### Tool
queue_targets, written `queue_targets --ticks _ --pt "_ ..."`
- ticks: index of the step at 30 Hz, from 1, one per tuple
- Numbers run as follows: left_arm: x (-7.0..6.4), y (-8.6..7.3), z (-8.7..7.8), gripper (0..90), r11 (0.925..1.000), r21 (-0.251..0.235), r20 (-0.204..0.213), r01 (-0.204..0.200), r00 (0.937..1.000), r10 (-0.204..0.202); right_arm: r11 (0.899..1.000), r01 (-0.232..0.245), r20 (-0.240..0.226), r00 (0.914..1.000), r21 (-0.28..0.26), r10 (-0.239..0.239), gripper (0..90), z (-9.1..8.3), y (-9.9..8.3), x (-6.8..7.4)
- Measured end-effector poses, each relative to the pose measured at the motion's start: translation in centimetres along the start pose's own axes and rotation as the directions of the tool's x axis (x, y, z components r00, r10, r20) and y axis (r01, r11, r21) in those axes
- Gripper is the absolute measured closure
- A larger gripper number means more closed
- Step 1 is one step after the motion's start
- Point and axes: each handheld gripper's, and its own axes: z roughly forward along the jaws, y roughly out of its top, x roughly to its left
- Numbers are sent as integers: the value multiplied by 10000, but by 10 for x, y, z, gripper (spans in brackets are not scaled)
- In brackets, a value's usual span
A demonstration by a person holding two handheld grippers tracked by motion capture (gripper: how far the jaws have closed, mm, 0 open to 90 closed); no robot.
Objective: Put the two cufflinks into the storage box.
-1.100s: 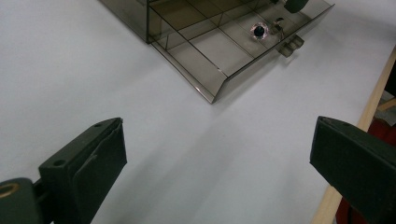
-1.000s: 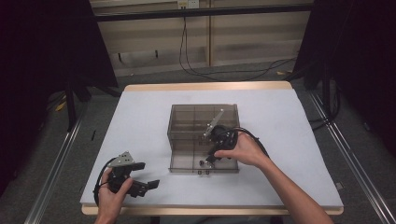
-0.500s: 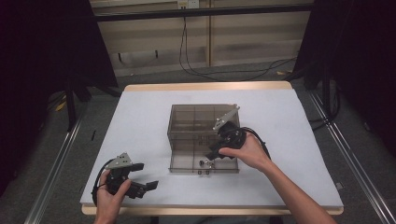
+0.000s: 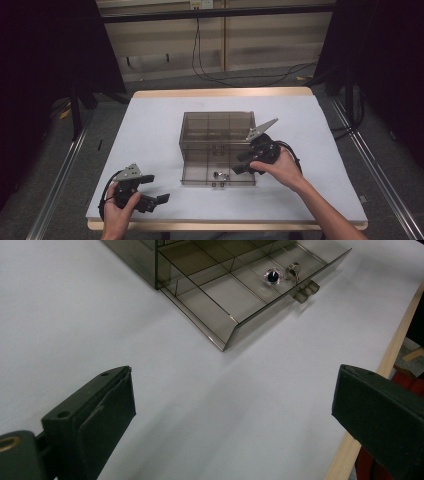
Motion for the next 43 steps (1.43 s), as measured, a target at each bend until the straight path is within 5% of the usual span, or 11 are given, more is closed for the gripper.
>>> queue_targets --ticks 13,17,22,29,31,33,38,43 --pt "0 0 -2 36 10000 20 -109 48 9999 -48 9903 -558 948 9932 -1269 681 287 -39 -31 -1" --pt "1 1 -2 36 9999 -1 -82 126 9999 -126 9787 -897 1659 9787 -1848 1211 248 -53 -45 -2" --pt "2 1 -1 36 9998 23 -91 180 9998 -180 9632 -1337 2009 9625 -2333 1822 213 -68 -63 -6" --pt "3 1 -4 31 9997 -251 -278 44 9996 -51 9491 -1634 2806 9294 -2694 2396 193 -81 -87 -5" --pt "4 0 -6 31 9997 -232 -670 97 9977 -112 9456 -1738 2950 9208 -2751 2551 190 -84 -94 -5" --pt "8 -2 -8 35 9990 -361 -712 257 9971 -283 9404 -1981 2831 9183 -2765 2767 182 -86 -103 -6" --pt "13 -5 -12 35 9952 -752 -763 633 9947 -690 9297 -2073 3266 8941 -3043 3063 180 -93 -124 -6" --pt "16 -7 -11 33 9956 -723 -1176 603 9907 -685 9217 -2080 3272 8902 -3275 3171 171 -96 -137 -3"
